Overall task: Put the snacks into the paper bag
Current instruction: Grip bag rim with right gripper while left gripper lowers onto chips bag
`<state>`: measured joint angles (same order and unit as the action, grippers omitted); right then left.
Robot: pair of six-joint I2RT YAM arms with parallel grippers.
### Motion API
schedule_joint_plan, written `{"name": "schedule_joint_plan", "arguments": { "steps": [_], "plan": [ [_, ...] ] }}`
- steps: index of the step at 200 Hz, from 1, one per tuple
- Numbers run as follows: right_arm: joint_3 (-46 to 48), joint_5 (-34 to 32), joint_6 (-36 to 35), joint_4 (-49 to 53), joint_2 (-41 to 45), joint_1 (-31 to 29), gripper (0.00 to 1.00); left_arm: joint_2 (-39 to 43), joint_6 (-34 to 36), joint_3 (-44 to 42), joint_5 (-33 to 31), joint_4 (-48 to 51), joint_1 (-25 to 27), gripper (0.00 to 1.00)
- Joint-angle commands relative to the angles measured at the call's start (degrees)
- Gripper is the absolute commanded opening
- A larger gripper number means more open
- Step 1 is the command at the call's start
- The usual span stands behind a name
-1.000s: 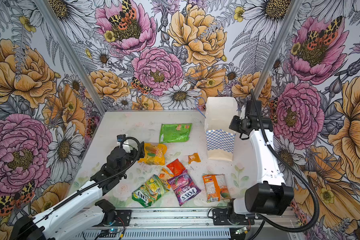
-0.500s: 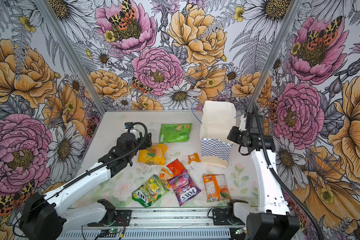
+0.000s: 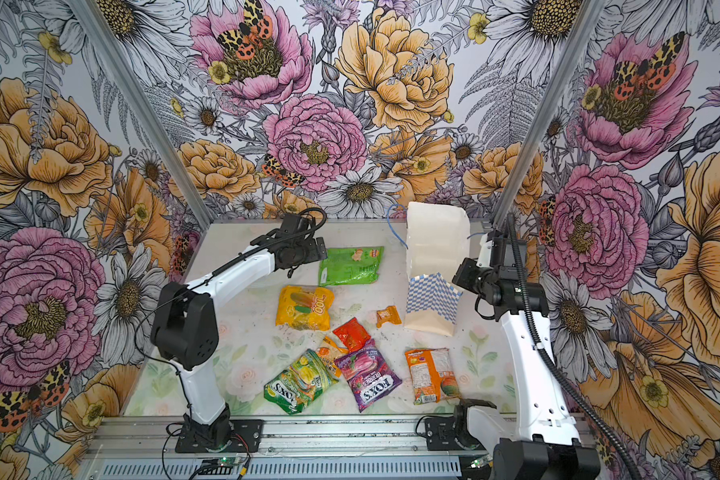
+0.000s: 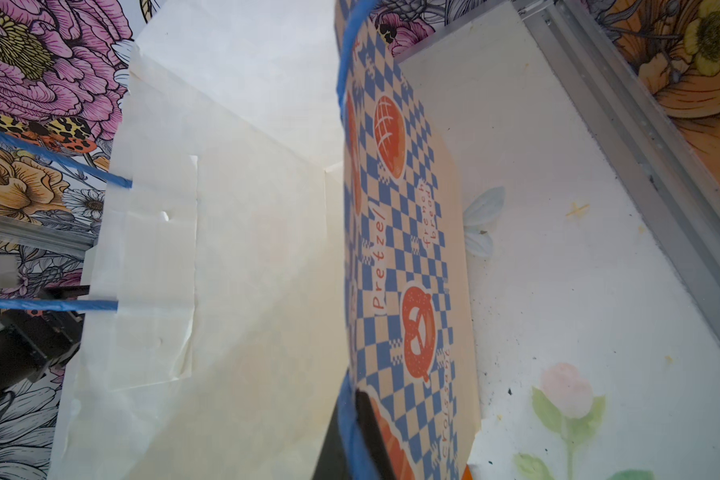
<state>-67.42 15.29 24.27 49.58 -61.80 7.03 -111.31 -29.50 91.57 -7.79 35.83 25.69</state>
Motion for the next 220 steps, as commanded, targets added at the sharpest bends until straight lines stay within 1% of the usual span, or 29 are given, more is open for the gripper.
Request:
{"name": "schedule_joint_plan", "arguments": {
  "steps": [1, 28, 55, 74, 114, 144, 175, 189, 220],
  "plan": [
    [1.0, 0.9, 0.2, -2.8, 1.7, -0.4, 0.0, -4.4, -0.6, 6.5, 2.7, 8.7, 2.9, 0.98],
    [2.3, 1.8, 0.2, -3.7, 1.8, -0.4, 0.0, -9.9, -2.4, 10.3, 2.3, 9.6, 2.5, 0.96],
    [3.0, 2.1, -0.1, -4.0, 2.0, -0.4, 0.0, -14.1, -2.3, 14.1, 2.6, 9.7, 1.4, 0.93],
    [3.4, 2.2, -0.1, -4.5, 2.1, -0.4, 0.0, -16.8, -2.2, 16.8, 2.1, 10.6, 0.5, 0.9],
    [4.6, 3.2, 0.1, -5.5, 2.0, -0.4, 0.0, -21.1, -1.6, 19.6, 2.4, 10.7, -1.3, 0.83],
    [4.7, 3.8, 0.2, -5.8, 1.5, -0.4, 0.0, -23.6, -1.1, 21.6, 2.7, 10.7, -1.5, 0.77],
    [5.0, 4.0, 0.2, -6.0, 1.3, -0.4, 0.0, -26.6, -0.9, 23.4, 4.4, 10.6, -1.3, 0.65],
    [4.9, 4.0, 0.3, -6.0, 1.3, -0.4, 0.0, -27.1, -0.8, 23.4, 3.3, 10.6, -0.7, 0.56],
    [5.0, 4.3, 0.4, -6.0, 1.5, -0.5, 0.0, -27.5, -1.3, 22.7, 2.0, 10.4, -0.2, 0.4]
  ]
}}
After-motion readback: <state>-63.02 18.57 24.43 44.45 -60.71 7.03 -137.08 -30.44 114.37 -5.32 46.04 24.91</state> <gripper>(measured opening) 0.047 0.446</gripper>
